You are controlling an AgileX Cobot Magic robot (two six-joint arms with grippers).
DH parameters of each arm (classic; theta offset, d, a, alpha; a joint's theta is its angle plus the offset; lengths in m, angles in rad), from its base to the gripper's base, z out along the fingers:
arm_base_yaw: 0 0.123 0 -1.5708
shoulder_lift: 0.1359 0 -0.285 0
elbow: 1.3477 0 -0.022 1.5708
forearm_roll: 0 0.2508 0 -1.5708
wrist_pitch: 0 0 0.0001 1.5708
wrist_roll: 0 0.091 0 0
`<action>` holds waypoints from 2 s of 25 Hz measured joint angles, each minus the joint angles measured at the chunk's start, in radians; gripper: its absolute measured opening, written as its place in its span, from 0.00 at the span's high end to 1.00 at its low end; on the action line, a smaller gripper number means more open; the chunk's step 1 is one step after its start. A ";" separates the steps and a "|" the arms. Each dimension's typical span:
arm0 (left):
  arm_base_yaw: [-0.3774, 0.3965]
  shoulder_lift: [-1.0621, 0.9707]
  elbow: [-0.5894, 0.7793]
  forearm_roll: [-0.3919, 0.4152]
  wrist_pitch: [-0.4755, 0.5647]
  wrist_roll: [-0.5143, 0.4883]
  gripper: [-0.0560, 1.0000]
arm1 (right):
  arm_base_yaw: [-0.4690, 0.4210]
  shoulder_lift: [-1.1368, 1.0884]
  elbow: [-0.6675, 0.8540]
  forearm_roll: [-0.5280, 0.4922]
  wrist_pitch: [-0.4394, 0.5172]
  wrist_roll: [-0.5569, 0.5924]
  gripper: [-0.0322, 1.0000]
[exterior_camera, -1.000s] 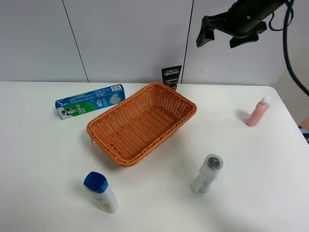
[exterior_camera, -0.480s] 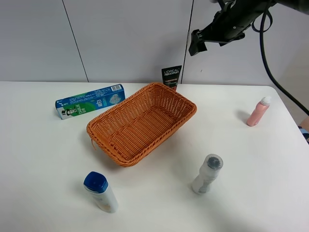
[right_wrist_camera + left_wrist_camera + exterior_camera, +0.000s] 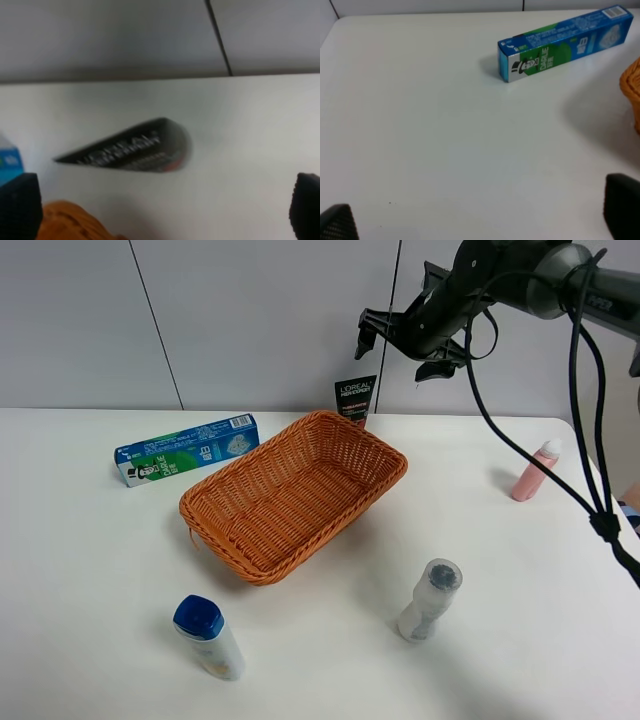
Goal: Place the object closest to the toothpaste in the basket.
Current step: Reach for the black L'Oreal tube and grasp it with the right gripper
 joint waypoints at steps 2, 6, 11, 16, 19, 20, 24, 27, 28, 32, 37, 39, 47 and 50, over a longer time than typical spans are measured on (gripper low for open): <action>0.000 0.000 0.000 0.000 0.000 0.000 0.01 | 0.005 0.020 -0.017 0.007 -0.009 0.044 0.01; 0.000 0.000 0.000 0.000 0.000 0.000 0.01 | 0.009 0.070 -0.065 0.048 -0.013 0.115 0.01; 0.000 0.000 0.000 0.000 0.000 0.000 0.01 | 0.021 0.123 -0.093 0.073 -0.019 0.230 0.01; 0.000 0.000 0.000 0.000 0.000 0.000 0.01 | 0.040 0.150 -0.098 0.076 -0.023 0.301 0.01; 0.000 0.000 0.000 0.000 0.000 0.000 0.01 | 0.040 0.172 -0.099 0.076 -0.030 0.316 0.01; 0.000 0.000 0.000 0.000 0.000 0.000 0.01 | 0.040 0.179 -0.099 0.076 -0.034 0.320 0.01; 0.000 0.000 0.000 0.000 0.000 0.000 0.01 | 0.040 0.206 -0.120 0.076 -0.040 0.322 0.01; 0.000 0.000 0.000 0.000 0.000 0.000 0.01 | 0.040 0.217 -0.137 0.076 -0.039 0.322 0.01; 0.000 0.000 0.000 0.000 0.000 0.000 0.01 | 0.040 0.221 -0.143 0.078 -0.039 0.322 0.01; 0.000 0.000 0.000 0.000 0.000 0.000 0.01 | 0.040 0.233 -0.148 0.090 -0.039 0.322 0.01; 0.000 0.000 0.000 0.000 0.000 0.000 0.01 | 0.040 0.240 -0.148 0.097 -0.038 0.322 0.01; 0.000 0.000 0.000 0.000 0.000 0.000 0.01 | 0.040 0.241 -0.148 0.111 -0.038 0.322 0.03; 0.000 0.000 0.000 0.000 0.000 0.000 0.01 | 0.040 0.252 -0.148 0.140 -0.041 0.322 0.21; 0.000 0.000 0.000 0.000 0.000 0.000 0.01 | 0.040 0.252 -0.150 0.142 -0.044 0.322 0.29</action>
